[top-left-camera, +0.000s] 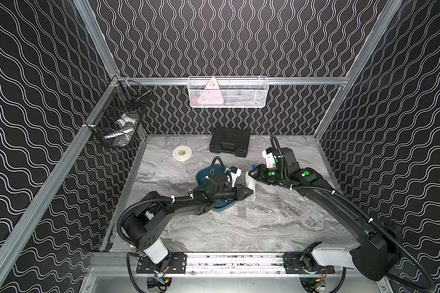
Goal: Wipe the exteriors of test tubes
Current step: Place the cleaning item in the test tube, then wipe the dirt from the test tube.
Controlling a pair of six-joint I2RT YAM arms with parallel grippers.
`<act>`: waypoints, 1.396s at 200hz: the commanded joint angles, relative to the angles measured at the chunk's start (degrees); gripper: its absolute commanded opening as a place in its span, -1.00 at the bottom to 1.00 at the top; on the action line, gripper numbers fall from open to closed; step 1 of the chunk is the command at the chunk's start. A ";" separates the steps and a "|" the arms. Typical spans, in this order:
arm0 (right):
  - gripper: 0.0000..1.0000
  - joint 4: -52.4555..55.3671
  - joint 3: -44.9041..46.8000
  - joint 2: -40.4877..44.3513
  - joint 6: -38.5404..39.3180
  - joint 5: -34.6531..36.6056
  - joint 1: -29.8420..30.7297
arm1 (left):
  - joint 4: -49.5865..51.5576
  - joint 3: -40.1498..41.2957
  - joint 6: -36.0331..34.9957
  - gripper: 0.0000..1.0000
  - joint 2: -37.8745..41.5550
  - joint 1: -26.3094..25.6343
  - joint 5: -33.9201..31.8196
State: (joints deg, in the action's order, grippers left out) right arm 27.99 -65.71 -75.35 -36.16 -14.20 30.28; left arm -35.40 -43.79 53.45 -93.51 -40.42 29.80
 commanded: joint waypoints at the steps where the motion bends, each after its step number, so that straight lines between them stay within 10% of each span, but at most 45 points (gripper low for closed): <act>1: -0.31 4.43 -0.88 -0.06 0.87 4.09 0.04 | -3.48 0.09 0.87 -0.86 -0.20 0.08 0.47; 279: -0.60 -21.56 19.45 0.70 -5.16 -1.00 3.65 | -2.23 -1.14 0.18 -0.85 1.08 0.14 1.19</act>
State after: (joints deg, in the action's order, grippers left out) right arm 9.85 -49.06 -76.12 -38.83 -15.46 32.82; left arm -33.67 -44.16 53.91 -92.68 -40.42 30.37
